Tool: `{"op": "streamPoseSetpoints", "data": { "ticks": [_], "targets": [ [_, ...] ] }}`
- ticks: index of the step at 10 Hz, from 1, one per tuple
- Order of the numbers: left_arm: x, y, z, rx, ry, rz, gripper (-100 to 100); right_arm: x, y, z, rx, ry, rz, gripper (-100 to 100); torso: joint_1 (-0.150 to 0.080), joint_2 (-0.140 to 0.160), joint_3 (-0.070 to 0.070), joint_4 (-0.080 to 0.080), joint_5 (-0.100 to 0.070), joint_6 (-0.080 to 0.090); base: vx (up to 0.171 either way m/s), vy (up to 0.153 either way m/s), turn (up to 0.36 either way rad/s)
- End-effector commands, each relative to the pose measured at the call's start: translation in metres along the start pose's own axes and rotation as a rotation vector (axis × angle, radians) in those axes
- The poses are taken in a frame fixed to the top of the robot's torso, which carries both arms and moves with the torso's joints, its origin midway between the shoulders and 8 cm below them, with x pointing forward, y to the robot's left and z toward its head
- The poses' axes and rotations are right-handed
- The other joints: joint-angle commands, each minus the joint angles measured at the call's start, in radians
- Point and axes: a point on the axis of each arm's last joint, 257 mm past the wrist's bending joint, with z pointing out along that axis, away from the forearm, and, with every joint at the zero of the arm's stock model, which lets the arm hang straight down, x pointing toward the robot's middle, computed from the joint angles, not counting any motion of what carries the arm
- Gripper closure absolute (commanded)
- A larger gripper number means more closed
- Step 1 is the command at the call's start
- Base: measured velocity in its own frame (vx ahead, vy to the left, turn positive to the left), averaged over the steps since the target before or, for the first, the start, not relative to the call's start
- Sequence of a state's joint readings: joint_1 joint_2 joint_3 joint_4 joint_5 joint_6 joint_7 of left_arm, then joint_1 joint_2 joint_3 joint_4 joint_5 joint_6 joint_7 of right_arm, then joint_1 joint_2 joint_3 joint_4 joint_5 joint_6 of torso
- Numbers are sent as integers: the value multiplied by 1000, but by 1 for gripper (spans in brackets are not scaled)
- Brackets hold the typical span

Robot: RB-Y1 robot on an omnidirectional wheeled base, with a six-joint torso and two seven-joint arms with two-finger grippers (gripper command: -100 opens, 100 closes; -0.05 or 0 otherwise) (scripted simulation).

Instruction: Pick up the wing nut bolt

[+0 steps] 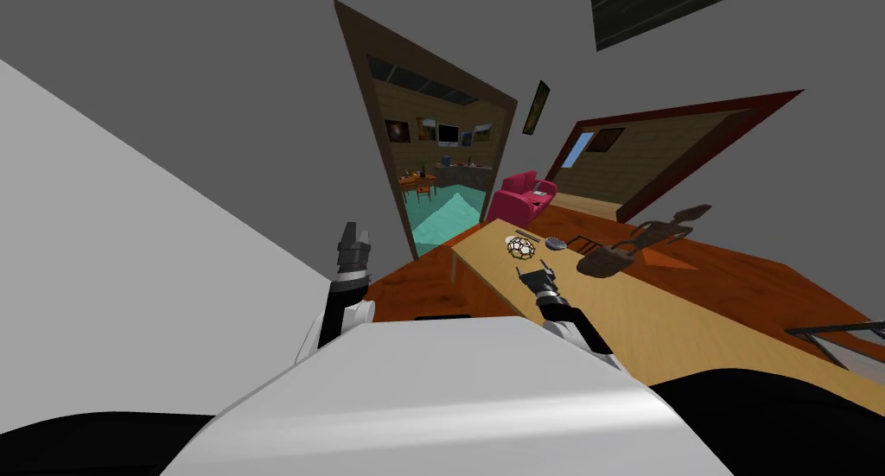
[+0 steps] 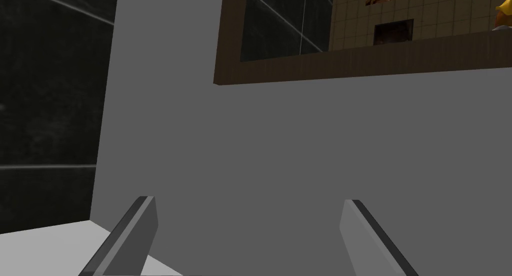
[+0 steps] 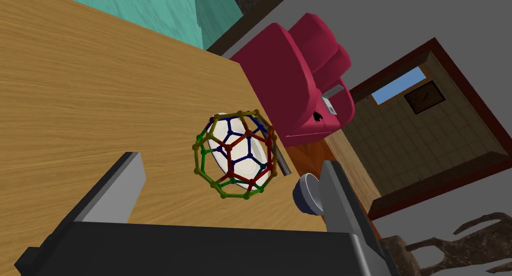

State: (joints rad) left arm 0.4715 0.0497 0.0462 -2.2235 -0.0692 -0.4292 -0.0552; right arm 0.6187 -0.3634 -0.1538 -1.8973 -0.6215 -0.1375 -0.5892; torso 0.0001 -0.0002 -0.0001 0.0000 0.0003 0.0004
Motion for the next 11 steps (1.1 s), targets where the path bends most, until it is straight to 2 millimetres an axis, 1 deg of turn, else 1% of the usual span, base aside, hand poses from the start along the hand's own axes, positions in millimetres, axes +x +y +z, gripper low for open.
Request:
{"op": "streamPoseSetpoints", "data": {
  "ticks": [1,2,3,4,5,6,7,9,10,11],
  "targets": [
    [0,0,0,0,0,0,0,-34,-6,-4,44,-74,62,-100,0,0,0,0,0,0,13,20,151],
    [0,0,0,0,0,0,0,-35,-6,-4,42,-76,105,-100,0,0,0,0,0,0,9,10,72],
    [0,0,0,0,0,0,0,-65,-11,-10,76,-144,151,-100,0,0,0,0,0,0,14,12,145],
    [0,0,0,0,0,0,0,-65,-11,-10,73,-146,185,-100,0,0,0,0,0,0,14,6,71],
    [0,0,0,0,0,0,0,-91,-15,-16,102,-208,224,-100,0,0,0,0,0,0,20,6,138],
    [0,0,0,0,0,0,0,-96,-16,-18,98,-219,267,-100,-1,-1,0,0,0,0,17,0,75],
    [0,0,0,0,0,0,0,-123,-20,-27,123,-288,303,-100,-1,-1,0,0,0,0,20,-4,143],
    [0,0,0,0,0,0,0,-125,-20,-27,116,-295,353,-100,-1,0,0,0,0,0,13,-4,36],
    [0,0,0,0,0,0,0,-153,-23,-38,132,-368,414,-100,-1,0,0,0,0,0,14,-2,150],
    [0,0,0,0,0,0,0,-154,-23,-39,127,-372,439,-100,-1,0,0,0,0,0,19,-7,88]
  ]
}}
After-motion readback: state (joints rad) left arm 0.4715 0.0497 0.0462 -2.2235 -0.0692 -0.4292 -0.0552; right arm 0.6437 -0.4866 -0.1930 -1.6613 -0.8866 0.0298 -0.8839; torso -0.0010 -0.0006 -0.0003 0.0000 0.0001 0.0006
